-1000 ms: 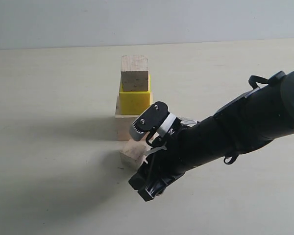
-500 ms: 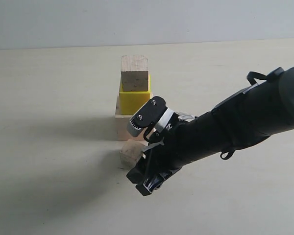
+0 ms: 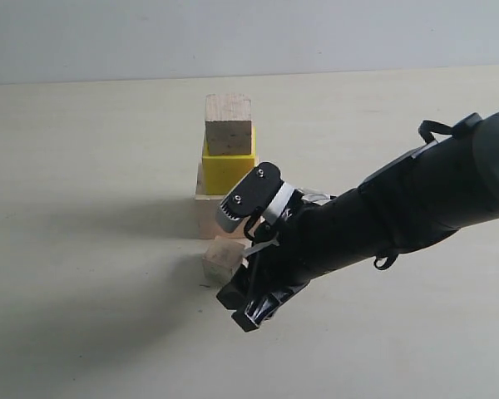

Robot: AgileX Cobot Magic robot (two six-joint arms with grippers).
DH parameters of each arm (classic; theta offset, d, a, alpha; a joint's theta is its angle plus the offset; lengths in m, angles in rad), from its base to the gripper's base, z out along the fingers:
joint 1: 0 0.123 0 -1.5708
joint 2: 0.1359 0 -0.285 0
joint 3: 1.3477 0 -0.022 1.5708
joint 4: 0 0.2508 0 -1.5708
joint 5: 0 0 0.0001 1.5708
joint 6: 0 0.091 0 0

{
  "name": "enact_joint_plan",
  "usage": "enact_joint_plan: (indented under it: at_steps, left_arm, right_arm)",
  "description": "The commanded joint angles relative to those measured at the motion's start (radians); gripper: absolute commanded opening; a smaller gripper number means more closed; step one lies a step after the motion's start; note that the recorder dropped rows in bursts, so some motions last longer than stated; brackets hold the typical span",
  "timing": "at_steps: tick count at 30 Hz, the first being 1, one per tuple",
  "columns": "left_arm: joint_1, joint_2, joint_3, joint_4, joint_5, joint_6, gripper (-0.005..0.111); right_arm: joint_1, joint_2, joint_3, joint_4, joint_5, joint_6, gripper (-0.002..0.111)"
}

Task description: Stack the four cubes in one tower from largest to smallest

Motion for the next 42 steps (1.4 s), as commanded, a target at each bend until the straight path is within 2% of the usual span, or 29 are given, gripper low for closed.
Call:
enact_joint_plan:
  at_steps: [1,15,24,32,42]
  left_arm:
    - [-0.006,-0.003,0.004,-0.005,-0.011,-0.001,0.000]
    - [-0.006,-0.003,0.004,-0.005,-0.011,-0.001,0.000]
    - [-0.006,-0.003,0.004,-0.005,-0.011,-0.001,0.000]
    - [-0.006,-0.003,0.004,-0.005,-0.011,-0.001,0.000]
    - [-0.006,-0.003,0.004,-0.010,-0.011,-0.001,0.000]
  right_arm:
    - [0.002,0.003,-0.007,-0.023,0.066,-0.011,0.061]
    - [0.002,0.003,-0.007,-0.157,0.131,0.050,0.059]
    - [0.002,0.003,-0.007,-0.244,-0.002,0.149,0.060]
    - [0.002,0.003,-0.014,-0.242,-0.041,0.147,0.073]
    - [0.002,0.003,-0.057,-0.240,-0.055,0.145,0.073]
